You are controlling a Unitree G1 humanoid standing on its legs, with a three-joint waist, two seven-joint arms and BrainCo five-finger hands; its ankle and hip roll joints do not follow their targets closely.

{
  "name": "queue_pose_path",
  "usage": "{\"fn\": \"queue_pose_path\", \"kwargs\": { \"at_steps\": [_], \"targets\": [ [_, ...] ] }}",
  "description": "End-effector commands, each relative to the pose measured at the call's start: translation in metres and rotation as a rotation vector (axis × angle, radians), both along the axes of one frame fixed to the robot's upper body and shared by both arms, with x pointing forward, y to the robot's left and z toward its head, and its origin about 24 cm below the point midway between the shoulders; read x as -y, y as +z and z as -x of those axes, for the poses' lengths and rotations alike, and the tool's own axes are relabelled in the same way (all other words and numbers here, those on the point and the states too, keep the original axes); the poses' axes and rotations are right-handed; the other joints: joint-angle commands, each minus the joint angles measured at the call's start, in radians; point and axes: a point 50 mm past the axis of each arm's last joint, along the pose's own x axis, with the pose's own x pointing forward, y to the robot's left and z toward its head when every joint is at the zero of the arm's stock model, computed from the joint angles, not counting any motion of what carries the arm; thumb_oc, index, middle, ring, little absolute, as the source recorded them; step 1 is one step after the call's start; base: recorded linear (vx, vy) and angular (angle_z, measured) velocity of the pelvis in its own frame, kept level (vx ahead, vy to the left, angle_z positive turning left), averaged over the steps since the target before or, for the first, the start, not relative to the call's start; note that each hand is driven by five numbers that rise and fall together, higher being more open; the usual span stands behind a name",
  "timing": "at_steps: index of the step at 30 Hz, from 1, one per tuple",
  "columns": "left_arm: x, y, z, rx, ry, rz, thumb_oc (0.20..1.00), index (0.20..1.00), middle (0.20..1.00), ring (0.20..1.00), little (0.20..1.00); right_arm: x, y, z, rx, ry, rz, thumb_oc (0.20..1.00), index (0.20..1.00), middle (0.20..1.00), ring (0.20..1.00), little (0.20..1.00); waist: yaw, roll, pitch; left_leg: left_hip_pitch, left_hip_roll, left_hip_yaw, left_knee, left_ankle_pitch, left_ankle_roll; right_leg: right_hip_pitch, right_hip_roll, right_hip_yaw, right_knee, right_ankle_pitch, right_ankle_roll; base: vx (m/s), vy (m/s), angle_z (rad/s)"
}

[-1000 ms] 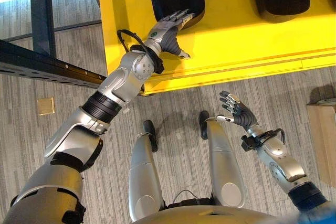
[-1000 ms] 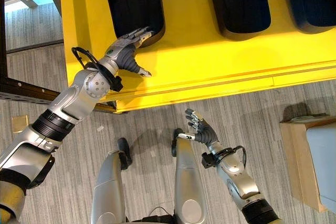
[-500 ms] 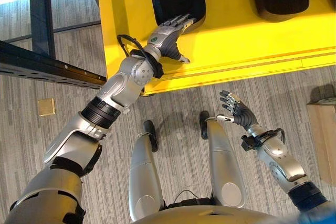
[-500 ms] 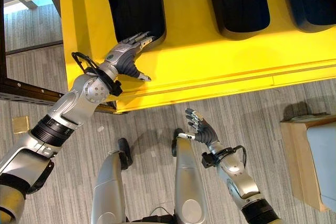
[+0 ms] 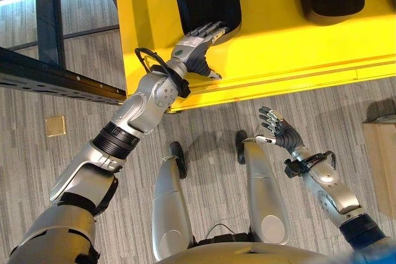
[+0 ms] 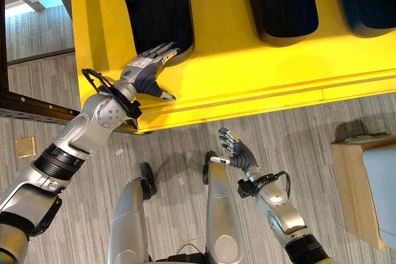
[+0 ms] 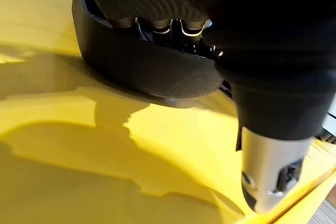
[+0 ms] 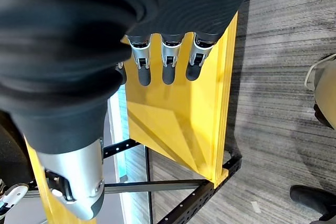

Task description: Move parts from the plastic box to the shelf.

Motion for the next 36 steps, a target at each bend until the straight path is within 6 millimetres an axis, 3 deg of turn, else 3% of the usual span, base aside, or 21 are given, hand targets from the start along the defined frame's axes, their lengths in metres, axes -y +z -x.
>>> {"fn": "queue_pose_path", "kwargs": {
  "at_steps": [1,9,11,12,13,22,28,31,34,36],
  "targets": [
    [-0.004,0.005,0.009,0.038,-0.032,-0.01,1.0,1.0,1.0,1.0,1.0,-0.007,0.021,-0.002,0.107,0.024,-0.035,1.0,1.0,1.0,1.0,1.0,-0.004,0.009,-0.015,0.014,0.04,-0.06,0.005,-0.031,0.0,0.053,-0.055,0.058,-0.043,0.044,0.057,0.0,0.0,0.0],
    [-0.012,0.022,0.012,0.152,-0.002,0.03,1.0,1.0,1.0,1.0,1.0,-0.007,0.021,-0.002,0.111,0.021,-0.035,1.0,1.0,1.0,1.0,1.0,-0.001,0.011,-0.016,0.015,0.04,-0.059,0.007,-0.032,0.001,0.055,-0.055,0.059,-0.042,0.042,0.057,0.0,0.0,0.0],
    [-0.017,0.045,0.018,0.301,0.018,0.063,1.0,1.0,1.0,1.0,1.0,-0.007,0.023,-0.002,0.123,0.021,-0.033,1.0,1.0,1.0,1.0,1.0,0.001,0.01,-0.018,0.013,0.04,-0.06,0.011,-0.034,0.001,0.053,-0.056,0.058,-0.038,0.039,0.057,0.0,0.0,0.0],
    [-0.017,0.045,0.018,0.302,0.018,0.064,1.0,1.0,1.0,1.0,1.0,-0.007,0.023,-0.002,0.124,0.022,-0.033,1.0,1.0,1.0,1.0,1.0,0.001,0.011,-0.018,0.013,0.039,-0.06,0.011,-0.034,0.001,0.053,-0.056,0.058,-0.037,0.039,0.057,0.0,0.0,0.0],
    [-0.018,0.061,0.023,0.42,0.033,0.084,1.0,1.0,1.0,1.0,1.0,-0.007,0.026,-0.004,0.14,0.023,-0.035,1.0,1.0,1.0,1.0,1.0,0.001,0.01,-0.019,0.01,0.038,-0.063,0.013,-0.035,0.002,0.052,-0.056,0.058,-0.037,0.036,0.056,0.0,0.0,0.0],
    [-0.034,0.105,0.042,0.827,0.137,0.153,1.0,1.0,1.0,1.0,1.0,-0.011,0.042,-0.009,0.234,0.036,-0.04,1.0,1.0,1.0,1.0,1.0,-0.003,0.007,-0.03,0.0,0.04,-0.062,0.007,-0.024,0.003,0.032,-0.054,0.058,-0.033,0.045,0.056,0.0,0.0,0.0],
    [-0.032,0.102,0.054,0.922,0.088,0.251,1.0,1.0,1.0,1.0,1.0,-0.015,0.049,-0.009,0.282,0.028,-0.045,1.0,1.0,1.0,1.0,1.0,-0.004,-0.002,-0.026,0.001,0.043,-0.064,0.015,-0.03,0.002,0.033,-0.051,0.058,-0.026,0.037,0.057,0.0,-0.001,-0.04],
    [-0.031,0.094,0.059,0.875,0.022,0.324,1.0,1.0,1.0,1.0,1.0,-0.014,0.05,-0.009,0.29,0.015,-0.048,1.0,1.0,1.0,1.0,1.0,-0.002,-0.004,-0.024,0.004,0.044,-0.064,0.015,-0.028,0.001,0.038,-0.049,0.058,-0.027,0.038,0.056,0.0,0.0,0.0],
    [-0.033,0.081,0.065,0.758,-0.082,0.452,1.0,1.0,1.0,1.0,1.0,-0.014,0.05,-0.009,0.301,-0.004,-0.058,1.0,1.0,1.0,1.0,1.0,0.002,-0.004,-0.021,0.017,0.042,-0.063,0.003,-0.021,0.0,0.051,-0.049,0.056,-0.038,0.047,0.055,0.0,0.0,0.0],
    [-0.036,0.059,0.07,0.557,-0.213,0.674,1.0,1.0,1.0,1.0,1.0,-0.016,0.052,-0.008,0.316,-0.019,-0.073,1.0,1.0,1.0,1.0,1.0,0.009,-0.004,-0.018,0.037,0.042,-0.063,-0.013,-0.012,-0.003,0.07,-0.047,0.054,-0.049,0.055,0.054,0.0,-0.004,-0.02]
  ]
}}
